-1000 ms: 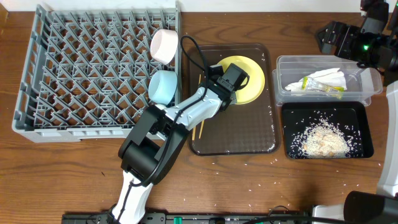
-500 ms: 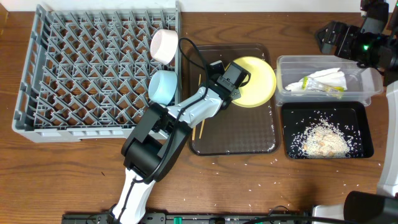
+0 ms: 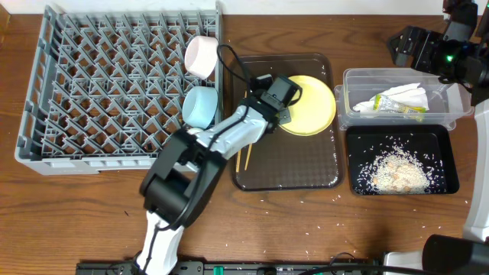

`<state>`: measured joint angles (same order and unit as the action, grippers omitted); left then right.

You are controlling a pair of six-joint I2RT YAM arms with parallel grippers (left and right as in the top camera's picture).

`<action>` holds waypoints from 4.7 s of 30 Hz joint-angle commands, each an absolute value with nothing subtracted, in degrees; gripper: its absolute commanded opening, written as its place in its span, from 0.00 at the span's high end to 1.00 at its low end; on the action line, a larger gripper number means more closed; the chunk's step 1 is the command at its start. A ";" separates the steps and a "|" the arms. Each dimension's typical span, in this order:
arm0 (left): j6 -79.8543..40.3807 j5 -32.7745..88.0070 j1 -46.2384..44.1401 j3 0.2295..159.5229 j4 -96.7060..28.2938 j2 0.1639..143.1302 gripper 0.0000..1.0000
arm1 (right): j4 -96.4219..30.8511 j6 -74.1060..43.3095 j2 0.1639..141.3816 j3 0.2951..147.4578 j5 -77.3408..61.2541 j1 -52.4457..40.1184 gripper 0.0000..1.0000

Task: Sort waste into correct bins and load items into the dishwasher
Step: 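Lift and tilt the yellow plate with the left gripper, then carry the yellow plate left and lower it into the dish rack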

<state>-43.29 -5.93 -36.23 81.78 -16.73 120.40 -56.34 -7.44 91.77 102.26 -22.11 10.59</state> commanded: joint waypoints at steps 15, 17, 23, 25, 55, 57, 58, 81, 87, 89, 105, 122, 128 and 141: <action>-34.92 -5.10 -32.64 81.65 -17.23 101.97 0.71 | -56.42 -8.10 91.39 102.30 -22.35 10.94 0.01; -41.34 -4.84 -32.82 81.52 -19.25 102.83 0.54 | -56.42 -8.10 91.39 102.30 -22.35 10.94 0.01; -52.18 1.74 -32.80 80.71 -20.51 108.20 0.20 | -56.42 -8.10 91.39 102.30 -22.35 10.94 0.01; -54.22 3.68 -32.80 80.71 -20.49 110.26 0.17 | -56.42 -8.10 91.39 102.30 -22.35 10.94 0.01; -59.27 8.14 -33.23 80.68 -14.57 124.18 0.44 | -56.42 -8.10 91.39 102.30 -22.35 10.94 0.01; -59.29 8.16 -33.23 80.68 -13.98 125.34 0.45 | -56.42 -8.10 91.39 102.30 -22.35 10.94 0.01; -59.75 8.14 -33.23 80.68 -13.98 125.89 0.45 | -56.42 -8.10 91.39 102.30 -22.35 10.94 0.01; -55.22 8.62 -31.42 80.71 -11.60 123.61 0.92 | -56.42 -8.10 91.39 102.30 -22.35 10.94 0.01; -51.00 8.75 -30.00 80.71 -11.35 117.23 0.92 | -56.42 -8.10 91.39 102.30 -22.35 10.94 0.01; -51.03 10.33 -29.71 80.71 -11.16 116.53 0.92 | -56.42 -8.10 91.39 102.30 -22.35 10.94 0.01; -41.85 17.32 -25.06 80.71 -8.10 106.69 0.93 | -56.42 -8.10 91.39 102.30 -22.35 10.94 0.01; -31.22 17.32 -4.71 80.71 -20.88 90.67 0.93 | -56.42 -8.10 91.39 102.30 -22.35 10.94 0.01; -26.46 17.26 3.77 80.68 -23.75 89.80 0.93 | -56.42 -8.10 91.39 102.30 -22.35 10.94 0.01; -15.94 2.85 10.70 80.68 -23.68 89.84 0.93 | -56.42 -8.10 91.39 102.30 -22.35 10.94 0.01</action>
<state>-20.64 8.47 10.41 80.60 -23.81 90.96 -56.34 -7.44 91.77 102.26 -22.11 10.59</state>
